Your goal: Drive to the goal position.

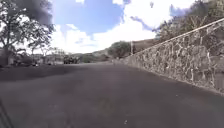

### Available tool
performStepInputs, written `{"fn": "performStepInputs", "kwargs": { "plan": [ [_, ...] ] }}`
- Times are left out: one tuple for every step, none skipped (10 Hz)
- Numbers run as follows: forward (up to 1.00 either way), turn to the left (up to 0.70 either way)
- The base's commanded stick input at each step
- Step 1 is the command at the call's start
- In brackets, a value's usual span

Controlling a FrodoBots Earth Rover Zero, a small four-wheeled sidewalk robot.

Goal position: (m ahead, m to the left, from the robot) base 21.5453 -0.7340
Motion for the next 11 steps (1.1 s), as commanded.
{"fn": "performStepInputs", "kwargs": {
  "plan": [
    [0.70, 0.00],
    [0.70, 0.00],
    [0.70, 0.00],
    [0.70, 0.00],
    [0.70, 0.00],
    [0.70, 0.00],
    [0.70, 0.00],
    [0.70, 0.00],
    [0.70, 0.00],
    [0.70, 0.00],
    [0.70, 0.00]
  ]
}}
